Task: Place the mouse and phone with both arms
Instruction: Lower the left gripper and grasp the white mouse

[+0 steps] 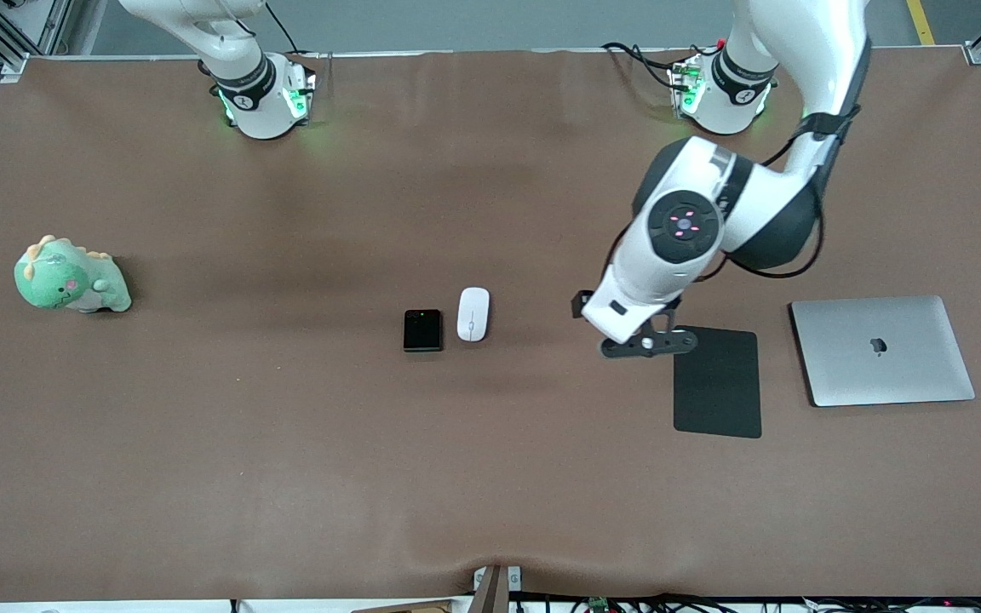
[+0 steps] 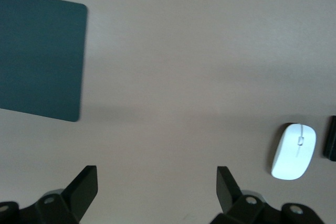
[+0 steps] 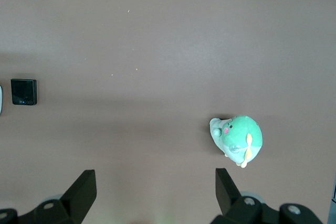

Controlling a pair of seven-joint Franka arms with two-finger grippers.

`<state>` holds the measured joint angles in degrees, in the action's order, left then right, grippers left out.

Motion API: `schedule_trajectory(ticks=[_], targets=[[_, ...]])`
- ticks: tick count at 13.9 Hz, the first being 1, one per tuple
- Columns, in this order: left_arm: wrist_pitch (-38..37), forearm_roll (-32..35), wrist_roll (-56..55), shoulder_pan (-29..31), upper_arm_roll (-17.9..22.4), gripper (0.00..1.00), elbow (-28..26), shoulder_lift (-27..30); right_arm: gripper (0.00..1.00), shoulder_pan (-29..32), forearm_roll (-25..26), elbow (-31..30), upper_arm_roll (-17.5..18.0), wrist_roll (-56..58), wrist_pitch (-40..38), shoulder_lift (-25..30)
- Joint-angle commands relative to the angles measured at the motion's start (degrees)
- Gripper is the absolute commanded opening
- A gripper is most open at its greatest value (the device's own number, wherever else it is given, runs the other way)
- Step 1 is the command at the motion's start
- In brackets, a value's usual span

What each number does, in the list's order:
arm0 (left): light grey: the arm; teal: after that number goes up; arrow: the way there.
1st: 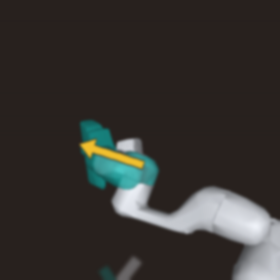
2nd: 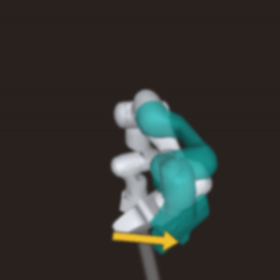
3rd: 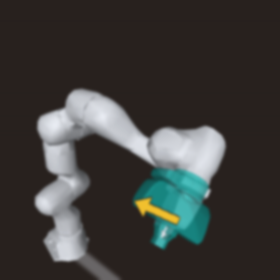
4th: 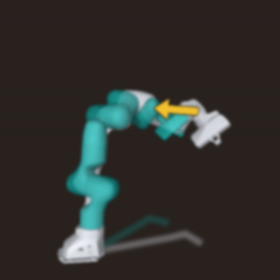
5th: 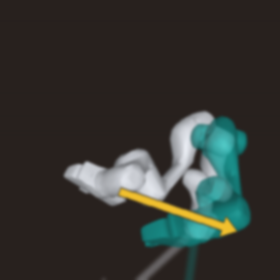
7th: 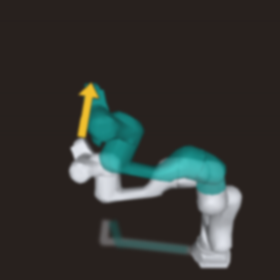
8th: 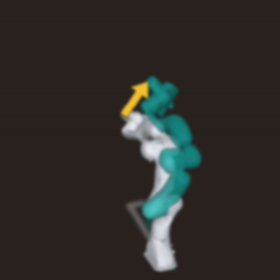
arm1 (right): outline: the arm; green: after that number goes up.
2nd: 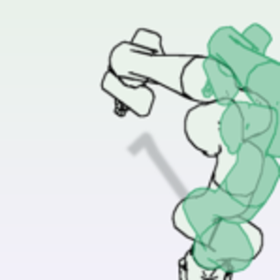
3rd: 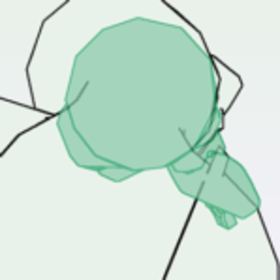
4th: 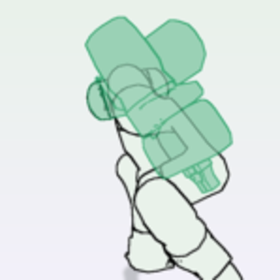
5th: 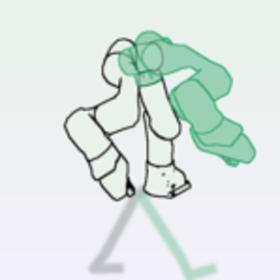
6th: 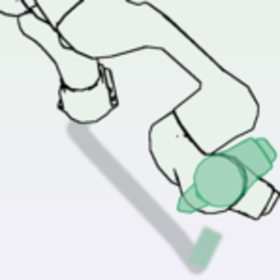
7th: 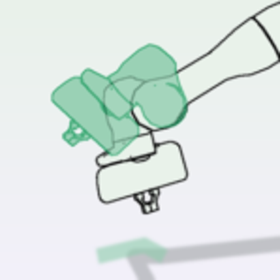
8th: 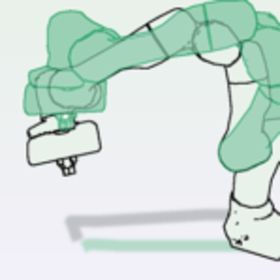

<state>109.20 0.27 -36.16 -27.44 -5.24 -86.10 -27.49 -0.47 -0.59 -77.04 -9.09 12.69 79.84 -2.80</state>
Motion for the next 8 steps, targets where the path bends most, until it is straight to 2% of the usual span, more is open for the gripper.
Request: schedule_trajectory(ticks=[1,8], targets=[[1.1,0.08,-3.89,-3.4,0.67,1.0,5.31,-5.18,1.0,0.56,-0.47,0.66,0.3,-0.48,-0.3,-0.27],[16.29,0.08,-12.87,-11.4,1.11,1.0,6.12,-13.19,1.0,0.21,-0.56,0.66,0.3,-0.48,-0.39,-0.27]])
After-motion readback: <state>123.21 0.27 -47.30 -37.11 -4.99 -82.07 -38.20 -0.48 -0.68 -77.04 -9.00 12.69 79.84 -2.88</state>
